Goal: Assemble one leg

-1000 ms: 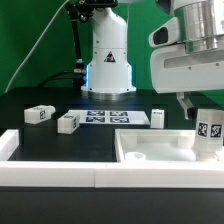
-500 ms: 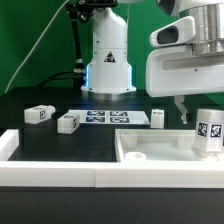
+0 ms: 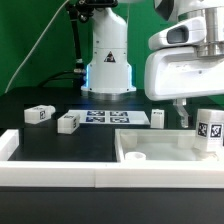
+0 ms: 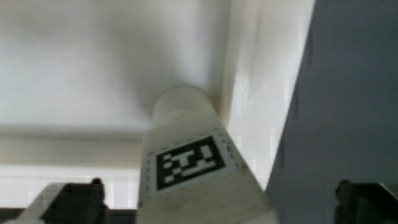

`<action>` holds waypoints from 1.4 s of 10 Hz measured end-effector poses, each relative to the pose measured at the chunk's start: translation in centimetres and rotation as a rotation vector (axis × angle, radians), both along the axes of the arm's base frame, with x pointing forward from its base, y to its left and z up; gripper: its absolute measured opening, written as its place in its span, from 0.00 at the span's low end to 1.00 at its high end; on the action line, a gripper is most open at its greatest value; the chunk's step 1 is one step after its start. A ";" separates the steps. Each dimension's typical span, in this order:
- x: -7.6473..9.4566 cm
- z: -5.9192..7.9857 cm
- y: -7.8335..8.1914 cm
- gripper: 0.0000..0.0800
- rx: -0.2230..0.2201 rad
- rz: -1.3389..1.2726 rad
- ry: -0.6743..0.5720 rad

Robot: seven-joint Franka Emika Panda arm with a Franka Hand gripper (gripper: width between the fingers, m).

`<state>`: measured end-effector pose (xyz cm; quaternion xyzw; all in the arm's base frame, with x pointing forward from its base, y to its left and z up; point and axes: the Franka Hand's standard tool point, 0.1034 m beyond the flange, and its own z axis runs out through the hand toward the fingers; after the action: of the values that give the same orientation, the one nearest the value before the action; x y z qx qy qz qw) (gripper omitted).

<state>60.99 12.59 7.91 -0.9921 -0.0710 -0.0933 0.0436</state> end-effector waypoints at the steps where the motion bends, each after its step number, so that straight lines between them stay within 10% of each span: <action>1: 0.1 0.0 -0.3 0.81 -0.014 0.067 -0.002; 6: 0.4 0.3 -0.7 0.81 -0.053 0.231 -0.008; 8: 0.4 0.3 -0.7 0.48 -0.053 0.231 -0.008; 10: 0.4 0.3 -0.7 0.36 -0.048 0.201 -0.006; 14: 0.6 0.2 -0.9 0.36 0.012 -0.066 0.013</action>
Offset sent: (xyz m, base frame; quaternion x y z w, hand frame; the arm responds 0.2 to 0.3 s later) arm 0.0000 0.0000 0.0000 0.0000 0.0000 -0.0799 0.9968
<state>61.55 11.73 8.15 -0.9942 -0.0376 -0.0886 0.0472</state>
